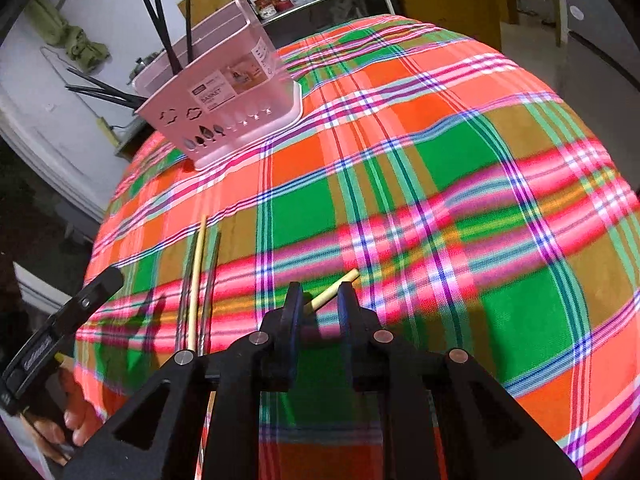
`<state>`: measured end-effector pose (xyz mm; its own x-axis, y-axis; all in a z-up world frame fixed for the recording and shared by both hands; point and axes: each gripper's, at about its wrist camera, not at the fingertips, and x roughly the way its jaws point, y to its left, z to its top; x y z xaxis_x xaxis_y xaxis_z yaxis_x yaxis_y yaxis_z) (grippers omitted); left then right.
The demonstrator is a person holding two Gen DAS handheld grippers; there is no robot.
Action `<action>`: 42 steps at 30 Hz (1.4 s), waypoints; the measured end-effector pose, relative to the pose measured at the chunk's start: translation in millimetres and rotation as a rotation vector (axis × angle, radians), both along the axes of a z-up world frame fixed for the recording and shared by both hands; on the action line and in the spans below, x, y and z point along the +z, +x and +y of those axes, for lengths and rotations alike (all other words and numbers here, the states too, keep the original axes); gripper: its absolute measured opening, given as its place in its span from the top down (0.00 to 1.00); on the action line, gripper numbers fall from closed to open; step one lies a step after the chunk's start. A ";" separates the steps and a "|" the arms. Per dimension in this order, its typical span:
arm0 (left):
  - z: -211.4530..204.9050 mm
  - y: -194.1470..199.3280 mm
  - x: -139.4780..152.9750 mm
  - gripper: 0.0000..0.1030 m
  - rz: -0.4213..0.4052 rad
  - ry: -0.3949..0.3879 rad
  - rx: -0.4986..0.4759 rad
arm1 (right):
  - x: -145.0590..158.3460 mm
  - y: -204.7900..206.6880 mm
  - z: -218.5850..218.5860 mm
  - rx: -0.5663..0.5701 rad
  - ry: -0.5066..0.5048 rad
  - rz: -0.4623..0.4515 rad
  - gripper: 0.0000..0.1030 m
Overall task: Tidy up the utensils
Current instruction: 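Move both open tools back down to the light wooden chopsticks, then grasp a light wooden chopstick with the right tool while the left tool grasps another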
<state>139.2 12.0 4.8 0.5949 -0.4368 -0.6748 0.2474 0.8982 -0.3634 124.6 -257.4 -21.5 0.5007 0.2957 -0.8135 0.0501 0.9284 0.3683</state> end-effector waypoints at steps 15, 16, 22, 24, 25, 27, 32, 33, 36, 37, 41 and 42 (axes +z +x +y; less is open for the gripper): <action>7.0 0.4 -0.3 0.73 0.000 -0.029 -0.009 | 0.5 -11.3 -2.5 -0.036 0.128 0.074 0.66; 8.6 0.5 -0.3 0.73 -0.001 -0.035 -0.006 | 0.6 -10.5 0.3 -0.038 0.118 0.073 0.65; 13.0 0.2 0.8 0.73 -0.004 -0.051 -0.003 | 3.9 0.1 23.1 -0.026 -0.040 0.030 0.65; 14.0 -1.0 2.2 0.73 -0.008 -0.057 -0.005 | 4.3 3.7 33.3 -0.009 -0.121 0.010 0.65; 14.6 -1.5 3.0 0.73 -0.010 -0.059 -0.006 | 4.2 5.3 36.3 -0.005 -0.147 0.002 0.65; 15.5 -1.3 4.3 0.73 -0.013 -0.060 -0.003 | 3.9 11.2 40.6 -0.006 -0.196 -0.005 0.70; 21.2 -1.3 6.4 0.73 -0.015 -0.066 0.010 | 2.2 25.4 40.4 0.027 -0.271 -0.025 0.87; 21.9 -1.3 6.3 0.73 -0.015 -0.067 0.012 | 2.1 28.5 40.3 0.043 -0.277 -0.030 0.89; 22.1 -0.7 5.3 0.73 -0.010 -0.066 0.013 | 1.7 38.8 40.1 0.098 -0.288 -0.047 0.95; 21.0 -0.3 4.9 0.73 -0.007 -0.066 0.011 | 1.7 42.7 38.8 0.120 -0.280 -0.051 0.95; 14.6 0.9 4.9 0.73 0.003 -0.059 0.000 | 3.2 49.0 34.6 0.194 -0.245 -0.063 0.95; 12.0 1.3 5.2 0.73 0.005 -0.055 -0.003 | 3.7 48.9 33.5 0.205 -0.246 -0.068 0.95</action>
